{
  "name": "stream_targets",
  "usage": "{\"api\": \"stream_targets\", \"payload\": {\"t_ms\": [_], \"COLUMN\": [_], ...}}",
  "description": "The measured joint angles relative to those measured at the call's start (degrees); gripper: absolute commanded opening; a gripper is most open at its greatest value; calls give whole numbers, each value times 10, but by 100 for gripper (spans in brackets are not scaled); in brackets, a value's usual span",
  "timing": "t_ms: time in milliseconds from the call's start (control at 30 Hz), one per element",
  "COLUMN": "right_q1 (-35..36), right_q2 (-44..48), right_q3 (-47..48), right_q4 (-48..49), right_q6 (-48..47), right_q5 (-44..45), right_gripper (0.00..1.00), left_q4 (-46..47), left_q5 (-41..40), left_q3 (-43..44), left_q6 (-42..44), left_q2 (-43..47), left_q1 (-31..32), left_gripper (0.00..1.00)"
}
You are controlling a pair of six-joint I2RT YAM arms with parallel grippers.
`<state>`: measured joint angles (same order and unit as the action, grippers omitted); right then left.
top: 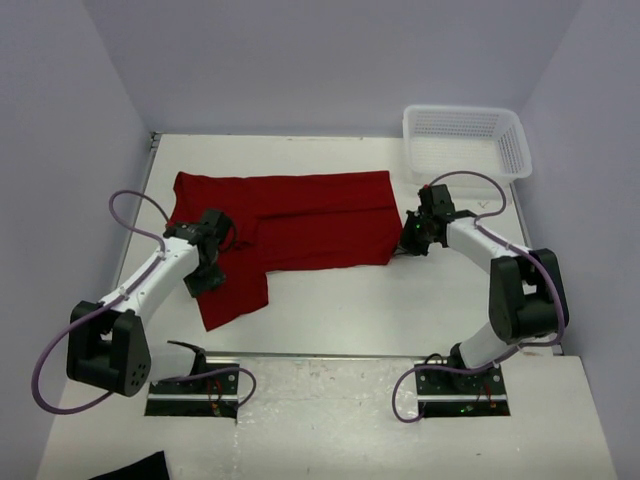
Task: Fold and stack the t-shirts
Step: Grap the side of the flattened tshirt closest away from the robot with both arms
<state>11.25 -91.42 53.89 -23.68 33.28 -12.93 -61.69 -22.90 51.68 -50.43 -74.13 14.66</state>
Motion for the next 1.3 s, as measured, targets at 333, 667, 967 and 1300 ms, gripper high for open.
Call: {"api": "stream_targets", "payload": {"t_ms": [333, 667, 967, 1300], "right_q1": [12, 16, 17, 24], "right_q2": [20, 46, 51, 63], "right_q3": [-10, -16, -16, -16], "right_q4": [19, 23, 24, 26], "right_q6": [-9, -14, -19, -24], "right_q5": [-30, -34, -42, -53], "right_gripper": [0, 0, 0, 0], "left_q4": [4, 28, 23, -8], "left_q5": [78, 97, 83, 61], "left_q3": [-132, -138, -137, -105], "left_q6": [-7, -27, -92, -159], "left_q2": [25, 30, 12, -95], "left_q1": [0, 0, 1, 1], "left_gripper": [48, 45, 44, 47]}}
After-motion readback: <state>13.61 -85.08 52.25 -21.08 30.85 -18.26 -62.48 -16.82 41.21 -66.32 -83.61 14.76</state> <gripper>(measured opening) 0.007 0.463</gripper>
